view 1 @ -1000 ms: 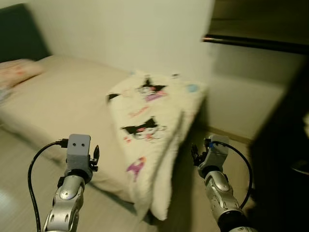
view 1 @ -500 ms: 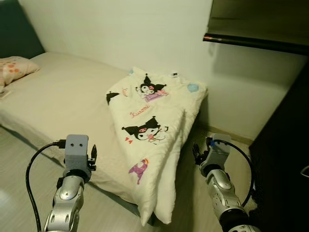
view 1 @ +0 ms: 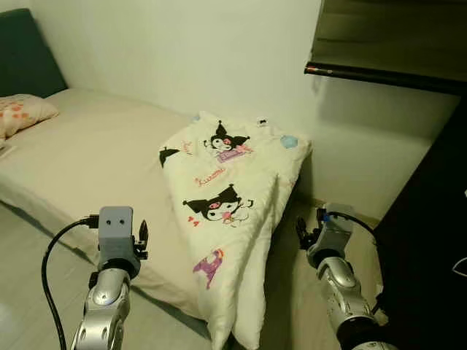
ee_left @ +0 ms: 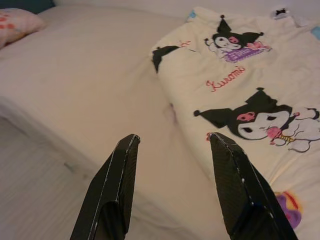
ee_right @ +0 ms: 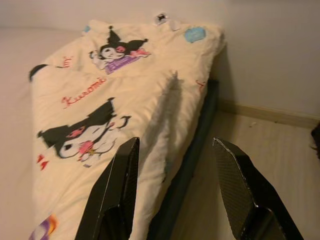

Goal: Clean up the room

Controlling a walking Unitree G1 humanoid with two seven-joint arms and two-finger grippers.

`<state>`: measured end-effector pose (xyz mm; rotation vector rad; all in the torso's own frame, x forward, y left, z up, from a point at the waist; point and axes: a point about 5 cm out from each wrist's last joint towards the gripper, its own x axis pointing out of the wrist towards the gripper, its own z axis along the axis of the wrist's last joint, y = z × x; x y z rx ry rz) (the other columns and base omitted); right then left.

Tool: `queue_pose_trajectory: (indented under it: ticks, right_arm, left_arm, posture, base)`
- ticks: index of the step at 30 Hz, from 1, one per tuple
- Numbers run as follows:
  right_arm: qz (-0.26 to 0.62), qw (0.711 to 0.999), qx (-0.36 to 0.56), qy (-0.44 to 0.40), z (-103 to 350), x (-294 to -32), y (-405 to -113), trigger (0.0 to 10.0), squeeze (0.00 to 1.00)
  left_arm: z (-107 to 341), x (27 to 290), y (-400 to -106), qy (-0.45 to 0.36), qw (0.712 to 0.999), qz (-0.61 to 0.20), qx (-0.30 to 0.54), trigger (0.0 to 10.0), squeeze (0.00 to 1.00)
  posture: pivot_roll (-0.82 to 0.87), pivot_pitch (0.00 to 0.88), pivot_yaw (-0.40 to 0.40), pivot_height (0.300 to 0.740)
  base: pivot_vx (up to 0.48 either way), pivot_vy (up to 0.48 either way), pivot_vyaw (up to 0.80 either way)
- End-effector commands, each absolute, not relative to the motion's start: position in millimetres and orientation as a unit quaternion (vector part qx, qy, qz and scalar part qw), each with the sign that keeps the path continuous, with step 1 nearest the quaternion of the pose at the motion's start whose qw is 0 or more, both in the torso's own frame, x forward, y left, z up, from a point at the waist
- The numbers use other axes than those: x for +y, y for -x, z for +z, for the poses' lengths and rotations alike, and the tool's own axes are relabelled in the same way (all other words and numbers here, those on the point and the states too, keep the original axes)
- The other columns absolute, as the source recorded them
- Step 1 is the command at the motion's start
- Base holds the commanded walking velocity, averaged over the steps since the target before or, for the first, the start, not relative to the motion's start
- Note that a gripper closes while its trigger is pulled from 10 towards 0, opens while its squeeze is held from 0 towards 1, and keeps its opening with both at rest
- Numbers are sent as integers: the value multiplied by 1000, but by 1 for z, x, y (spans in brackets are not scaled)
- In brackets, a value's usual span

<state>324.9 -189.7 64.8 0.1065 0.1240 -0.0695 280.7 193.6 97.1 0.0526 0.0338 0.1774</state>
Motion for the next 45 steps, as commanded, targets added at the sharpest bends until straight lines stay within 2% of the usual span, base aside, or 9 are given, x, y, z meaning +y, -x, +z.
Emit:
queue_pose_trajectory:
  ticks: [1, 5, 33, 45]
  right_arm:
    - [-34, 996, 64, -54, 65, -188, -325, 10000, 0]
    - [-35, 996, 64, -54, 65, -187, -325, 10000, 0]
    - [-40, 996, 64, -57, 63, -188, -319, 10000, 0]
    - [-21, 997, 67, -30, 62, -185, -318, 10000, 0]
  left_arm:
    - [92, 193, -280, -20, 995, 91, 24, 10000, 0]
    - [93, 192, -281, -18, 996, 89, 22, 10000, 0]
    - [94, 186, -282, -23, 997, 67, 14, 10000, 0]
    - [91, 187, -282, -7, 997, 77, 23, 10000, 0]
  posture:
    - [-48, 67, 50, 740]
    - [-48, 67, 50, 740]
    - [-51, 67, 65, 740]
    - [-60, 68, 69, 740]
  base:
    - [337, 0, 0]
    - [337, 0, 0]
    - [0, 0, 0]
    - [0, 0, 0]
